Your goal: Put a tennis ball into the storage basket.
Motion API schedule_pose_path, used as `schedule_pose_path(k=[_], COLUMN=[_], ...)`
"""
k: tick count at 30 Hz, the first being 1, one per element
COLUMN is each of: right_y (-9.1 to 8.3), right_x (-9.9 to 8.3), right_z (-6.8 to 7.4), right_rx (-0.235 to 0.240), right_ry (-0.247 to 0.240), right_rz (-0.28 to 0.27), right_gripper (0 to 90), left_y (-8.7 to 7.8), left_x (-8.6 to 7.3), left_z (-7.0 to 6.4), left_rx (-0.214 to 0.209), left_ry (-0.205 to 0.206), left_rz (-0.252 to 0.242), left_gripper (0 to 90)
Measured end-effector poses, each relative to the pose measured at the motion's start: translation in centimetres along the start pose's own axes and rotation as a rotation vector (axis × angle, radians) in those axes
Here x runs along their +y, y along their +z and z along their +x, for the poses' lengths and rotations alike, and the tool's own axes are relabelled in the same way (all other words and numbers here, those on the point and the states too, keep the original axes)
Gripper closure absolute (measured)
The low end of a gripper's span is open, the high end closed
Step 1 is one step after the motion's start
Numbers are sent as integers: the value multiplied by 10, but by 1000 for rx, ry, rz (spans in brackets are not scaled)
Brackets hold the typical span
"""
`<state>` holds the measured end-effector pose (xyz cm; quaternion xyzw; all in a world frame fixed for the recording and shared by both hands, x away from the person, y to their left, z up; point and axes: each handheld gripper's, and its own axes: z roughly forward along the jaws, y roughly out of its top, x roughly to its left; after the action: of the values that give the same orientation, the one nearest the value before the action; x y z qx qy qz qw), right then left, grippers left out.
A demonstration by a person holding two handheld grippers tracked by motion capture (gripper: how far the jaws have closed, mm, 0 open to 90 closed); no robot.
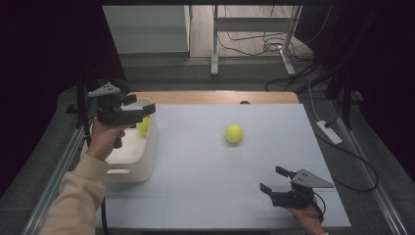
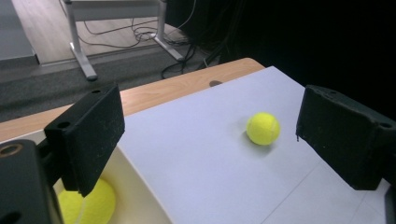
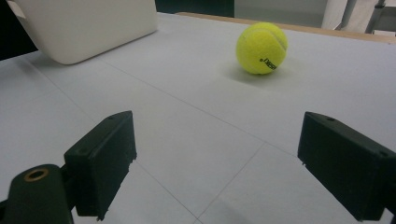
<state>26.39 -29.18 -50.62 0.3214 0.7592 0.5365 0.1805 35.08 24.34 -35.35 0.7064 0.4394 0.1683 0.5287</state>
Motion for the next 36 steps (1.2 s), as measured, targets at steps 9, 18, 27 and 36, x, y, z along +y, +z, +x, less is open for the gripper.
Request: schedule_pose_path(k=[9, 18, 27, 36], right_y=[-1, -1, 0, -1], right_x=[0, -1, -1, -1], right_z=[0, 1, 1, 1], right_rx=[-5, -7, -7, -6], right_ry=[4, 7, 8, 4], right_rz=[2, -2, -1, -2], right_gripper=[113, 113, 113, 113], left_y=[2, 8, 20, 33], left_x=[2, 1, -1, -5], left_z=[-16, -26, -39, -49], left_rx=[-39, -70, -106, -136], left_ry=[36, 54, 77, 88], left_rz=[-10, 3, 30, 49], left_gripper=[88, 88, 87, 86])
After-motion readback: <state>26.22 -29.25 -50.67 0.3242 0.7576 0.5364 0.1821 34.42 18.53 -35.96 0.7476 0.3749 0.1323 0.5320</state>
